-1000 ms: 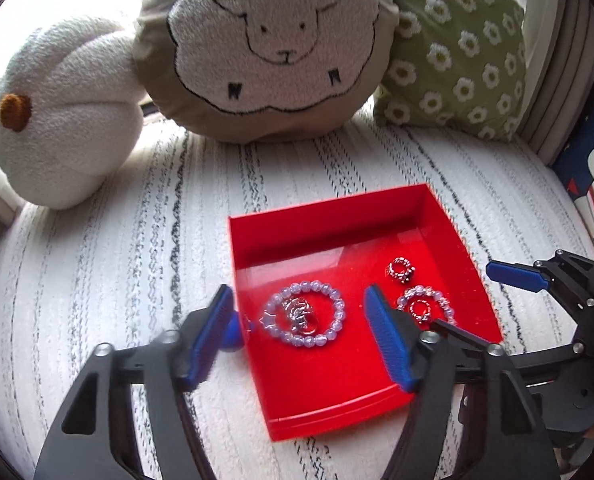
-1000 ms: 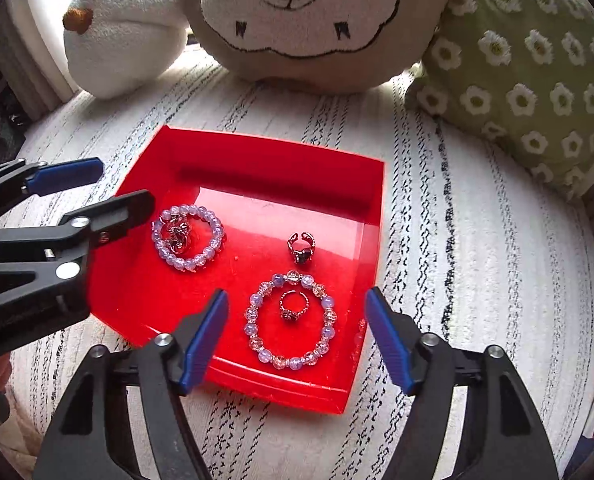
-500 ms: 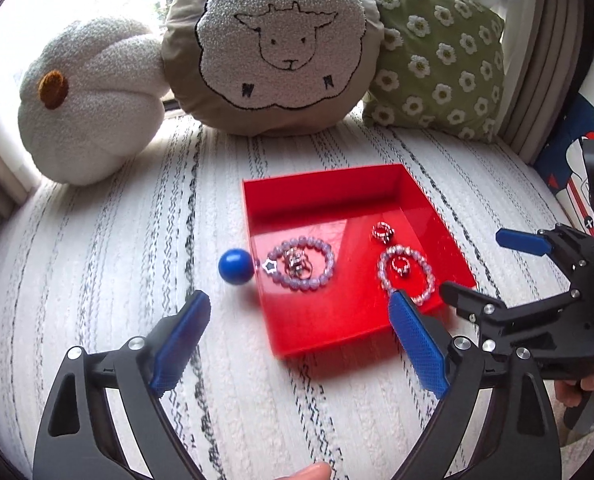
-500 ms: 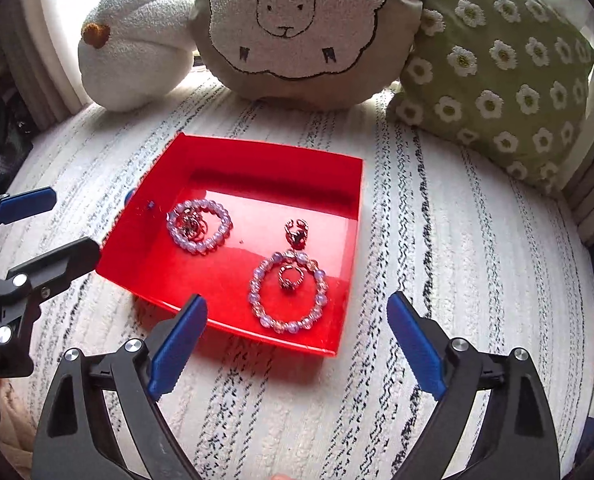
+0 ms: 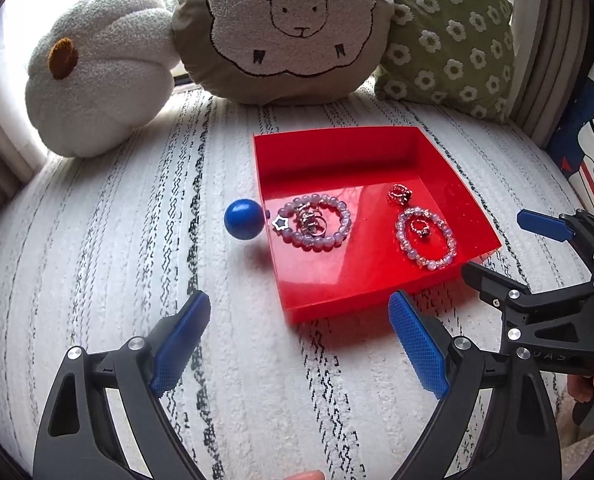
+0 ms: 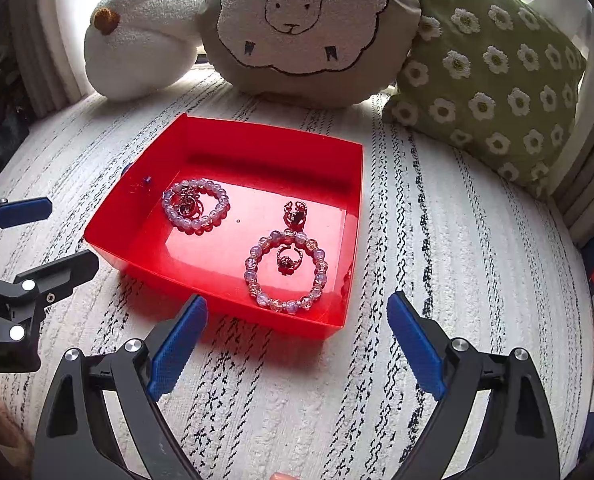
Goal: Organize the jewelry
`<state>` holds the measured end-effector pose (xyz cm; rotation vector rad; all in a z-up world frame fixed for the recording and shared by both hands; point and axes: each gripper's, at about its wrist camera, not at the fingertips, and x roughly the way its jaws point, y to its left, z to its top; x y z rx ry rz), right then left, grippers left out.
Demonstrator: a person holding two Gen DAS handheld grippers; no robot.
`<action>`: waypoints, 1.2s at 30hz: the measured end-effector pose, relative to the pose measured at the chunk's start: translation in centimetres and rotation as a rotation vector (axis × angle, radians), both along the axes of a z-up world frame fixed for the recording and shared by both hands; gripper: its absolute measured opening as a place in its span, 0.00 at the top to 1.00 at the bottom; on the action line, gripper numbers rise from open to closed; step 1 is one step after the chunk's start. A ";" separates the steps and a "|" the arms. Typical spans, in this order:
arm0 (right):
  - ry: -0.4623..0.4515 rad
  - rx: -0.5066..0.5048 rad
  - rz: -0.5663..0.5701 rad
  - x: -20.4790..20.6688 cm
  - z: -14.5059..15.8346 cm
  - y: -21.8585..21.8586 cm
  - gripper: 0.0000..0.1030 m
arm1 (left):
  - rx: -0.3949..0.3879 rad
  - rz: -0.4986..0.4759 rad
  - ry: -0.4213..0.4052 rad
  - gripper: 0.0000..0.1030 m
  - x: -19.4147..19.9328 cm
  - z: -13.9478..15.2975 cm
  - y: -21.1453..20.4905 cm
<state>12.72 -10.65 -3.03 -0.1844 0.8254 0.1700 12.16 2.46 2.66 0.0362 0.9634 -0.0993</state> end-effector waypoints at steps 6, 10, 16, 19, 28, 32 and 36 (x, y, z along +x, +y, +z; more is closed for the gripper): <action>0.025 0.046 -0.016 0.3 -0.3 -0.6 0.13 | 0.002 0.019 0.009 0.16 0.1 -0.4 0.3; 0.034 0.056 -0.015 0.4 -0.4 -0.7 0.13 | 0.004 0.021 0.010 0.16 0.1 -0.5 0.3; 0.032 0.055 -0.011 0.2 -0.4 -0.6 0.13 | 0.002 0.021 0.015 0.16 0.2 -0.6 0.3; 0.033 0.057 -0.012 0.2 -0.3 -0.6 0.13 | 0.002 0.018 0.020 0.16 0.2 -0.7 0.3; 0.032 0.053 -0.005 0.1 -0.3 -0.4 0.13 | 0.008 0.003 0.024 0.16 0.1 -0.8 0.0; 0.035 0.052 -0.004 0.1 -0.3 -0.3 0.13 | 0.007 0.002 0.027 0.16 0.0 -0.8 0.0; 0.036 0.047 0.001 0.2 -0.4 -0.2 0.13 | 0.008 -0.001 0.031 0.15 0.1 -0.9 0.1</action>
